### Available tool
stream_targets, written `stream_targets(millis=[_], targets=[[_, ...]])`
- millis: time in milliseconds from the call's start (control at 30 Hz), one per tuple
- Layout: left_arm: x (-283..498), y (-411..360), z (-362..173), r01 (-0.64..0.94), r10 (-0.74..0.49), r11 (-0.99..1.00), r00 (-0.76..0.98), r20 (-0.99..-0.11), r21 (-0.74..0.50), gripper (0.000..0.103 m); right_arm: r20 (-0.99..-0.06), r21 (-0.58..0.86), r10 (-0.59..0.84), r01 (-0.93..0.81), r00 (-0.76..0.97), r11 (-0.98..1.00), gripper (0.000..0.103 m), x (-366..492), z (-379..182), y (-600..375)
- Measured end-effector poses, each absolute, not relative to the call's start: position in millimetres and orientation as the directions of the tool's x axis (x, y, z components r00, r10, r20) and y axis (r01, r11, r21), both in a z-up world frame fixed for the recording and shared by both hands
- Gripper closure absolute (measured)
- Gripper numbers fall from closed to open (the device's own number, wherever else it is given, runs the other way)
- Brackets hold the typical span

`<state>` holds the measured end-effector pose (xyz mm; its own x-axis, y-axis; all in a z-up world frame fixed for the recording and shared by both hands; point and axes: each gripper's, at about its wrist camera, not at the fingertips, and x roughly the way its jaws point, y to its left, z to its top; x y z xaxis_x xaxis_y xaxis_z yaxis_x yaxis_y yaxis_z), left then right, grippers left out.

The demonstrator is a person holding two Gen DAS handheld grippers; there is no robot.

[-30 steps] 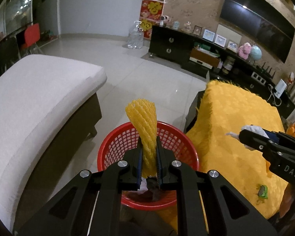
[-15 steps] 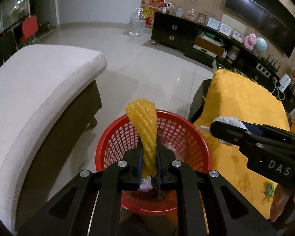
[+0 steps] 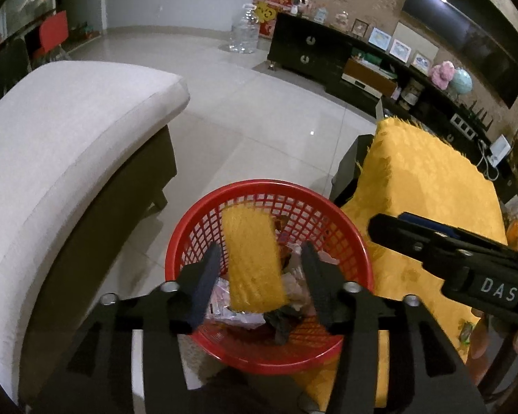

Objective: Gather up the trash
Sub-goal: 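Open both grippers over the red basket to drop the sleeve and tissue, then move both tools back over the table and grasp the green wrapper with the left gripper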

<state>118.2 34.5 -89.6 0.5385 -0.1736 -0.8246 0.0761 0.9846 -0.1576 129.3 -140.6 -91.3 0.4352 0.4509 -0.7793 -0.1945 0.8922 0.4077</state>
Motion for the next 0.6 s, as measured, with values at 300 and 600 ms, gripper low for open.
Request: stream_targets(millis=[300, 600], targets=[[111.6, 26.2, -83.2, 0.087, -0.184, 0.983, 0.55, -0.815, -0.163, 0.042, -0.772, 0.374, 0.399, -0.155, 0.495, 0.914, 0.041, 110.2, -79.4, -171.6], [97.6, 1.9, -72.5, 0.137, -0.214, 0.977, 0.563, -0.798, -0.166, 0.036, -0.762, 0.256, 0.255, -0.086, 0.595, 0.963, 0.031, 70.4, -67.0, -223.6]])
